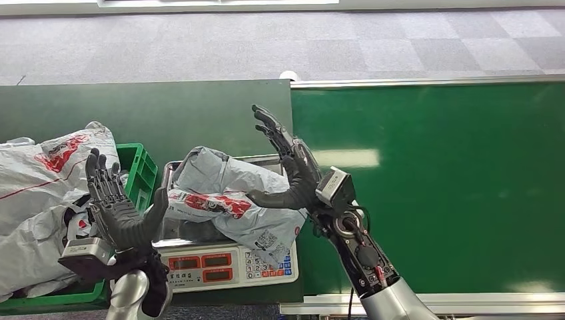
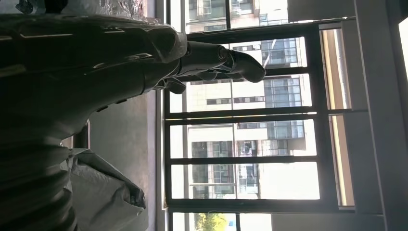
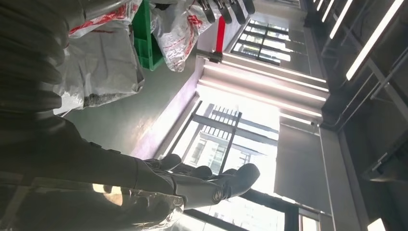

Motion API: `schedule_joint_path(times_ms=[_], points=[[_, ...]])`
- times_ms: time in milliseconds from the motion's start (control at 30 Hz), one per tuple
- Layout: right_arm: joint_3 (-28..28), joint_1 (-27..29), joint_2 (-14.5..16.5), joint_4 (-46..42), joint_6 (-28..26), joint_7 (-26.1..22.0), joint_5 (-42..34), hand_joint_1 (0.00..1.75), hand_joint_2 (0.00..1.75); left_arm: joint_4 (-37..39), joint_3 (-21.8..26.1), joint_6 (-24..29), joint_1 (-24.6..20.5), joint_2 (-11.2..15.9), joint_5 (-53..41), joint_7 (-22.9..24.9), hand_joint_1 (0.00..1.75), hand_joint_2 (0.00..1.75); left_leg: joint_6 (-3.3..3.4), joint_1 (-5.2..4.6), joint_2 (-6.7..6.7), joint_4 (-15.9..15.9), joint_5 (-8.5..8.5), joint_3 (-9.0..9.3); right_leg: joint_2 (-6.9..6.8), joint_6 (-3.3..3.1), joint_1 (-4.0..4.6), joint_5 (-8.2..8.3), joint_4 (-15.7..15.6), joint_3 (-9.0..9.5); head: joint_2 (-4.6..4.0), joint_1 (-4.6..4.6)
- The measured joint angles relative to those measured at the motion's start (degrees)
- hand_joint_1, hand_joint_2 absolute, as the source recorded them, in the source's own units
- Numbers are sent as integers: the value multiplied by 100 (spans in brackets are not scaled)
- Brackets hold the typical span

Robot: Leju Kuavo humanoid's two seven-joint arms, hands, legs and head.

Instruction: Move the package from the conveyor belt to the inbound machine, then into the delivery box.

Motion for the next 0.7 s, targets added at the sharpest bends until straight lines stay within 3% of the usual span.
schedule_joint_path(times_ms=[233,533,700], points=[[-677,484,-113,-416,-564,262,-273,0,175,-59,51,-442,141,32,31,0,0,175,0,0,-2,0,0,-1,-1,0,0,0,-1,-1,0,-1],[-1536,1219,-189,-967,-668,497,-747,0,175,-47,25,-902,219,41,-217,48,0,175,-1,0,-2,0,-2,-5,-1,0,0,-2,-3,-5,0,0],[-1842,1559,-192,-1070,-990,660,-427,0,175,31,-38,-1509,227,42,-84,266,0,175,-1,0,0,0,-3,-5,1,0,0,-1,-3,-6,0,-1]])
